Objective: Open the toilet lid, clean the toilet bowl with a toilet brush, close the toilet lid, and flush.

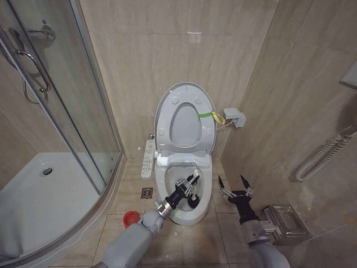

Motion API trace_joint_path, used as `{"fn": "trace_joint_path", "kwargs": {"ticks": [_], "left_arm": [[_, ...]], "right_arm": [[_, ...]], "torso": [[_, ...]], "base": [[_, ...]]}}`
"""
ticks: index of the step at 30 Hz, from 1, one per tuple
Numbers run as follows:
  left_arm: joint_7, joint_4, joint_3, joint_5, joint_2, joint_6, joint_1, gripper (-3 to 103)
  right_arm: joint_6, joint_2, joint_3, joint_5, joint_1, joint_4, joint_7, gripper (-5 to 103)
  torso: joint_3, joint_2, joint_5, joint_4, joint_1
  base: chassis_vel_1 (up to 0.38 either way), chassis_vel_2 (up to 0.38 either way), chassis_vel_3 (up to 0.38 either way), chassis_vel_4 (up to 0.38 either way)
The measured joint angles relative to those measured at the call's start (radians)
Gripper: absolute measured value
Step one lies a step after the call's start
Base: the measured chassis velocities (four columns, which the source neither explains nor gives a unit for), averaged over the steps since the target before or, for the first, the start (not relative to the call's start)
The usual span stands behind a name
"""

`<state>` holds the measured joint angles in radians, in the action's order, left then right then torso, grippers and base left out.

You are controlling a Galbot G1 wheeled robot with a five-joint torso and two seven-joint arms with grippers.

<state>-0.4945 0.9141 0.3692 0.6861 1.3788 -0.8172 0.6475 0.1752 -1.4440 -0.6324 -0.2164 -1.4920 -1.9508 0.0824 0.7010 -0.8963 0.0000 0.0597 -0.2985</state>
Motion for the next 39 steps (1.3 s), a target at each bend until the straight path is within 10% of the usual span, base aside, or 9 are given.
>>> {"fn": "trace_joint_path", "kwargs": {"ticks": [14,39], "left_arm": [[-0.019,-0.026,-0.102,0.013,-0.007,0.0,-0.067,19],[-0.083,-0.175,0.0,0.055,0.108,0.001,-0.097,19]], "right_arm": [[0.0,0.0,0.0,0.0,0.0,0.0,0.0,100],[0.0,0.0,0.0,0.0,0.0,0.0,0.0,100]], "torso": [[0.0,0.0,0.0,0.0001,0.0],[0.0,0.0,0.0001,0.0,0.0]], "base": [[0.0,0.0,0.0,0.0],[0.0,0.0,0.0,0.0]]}}
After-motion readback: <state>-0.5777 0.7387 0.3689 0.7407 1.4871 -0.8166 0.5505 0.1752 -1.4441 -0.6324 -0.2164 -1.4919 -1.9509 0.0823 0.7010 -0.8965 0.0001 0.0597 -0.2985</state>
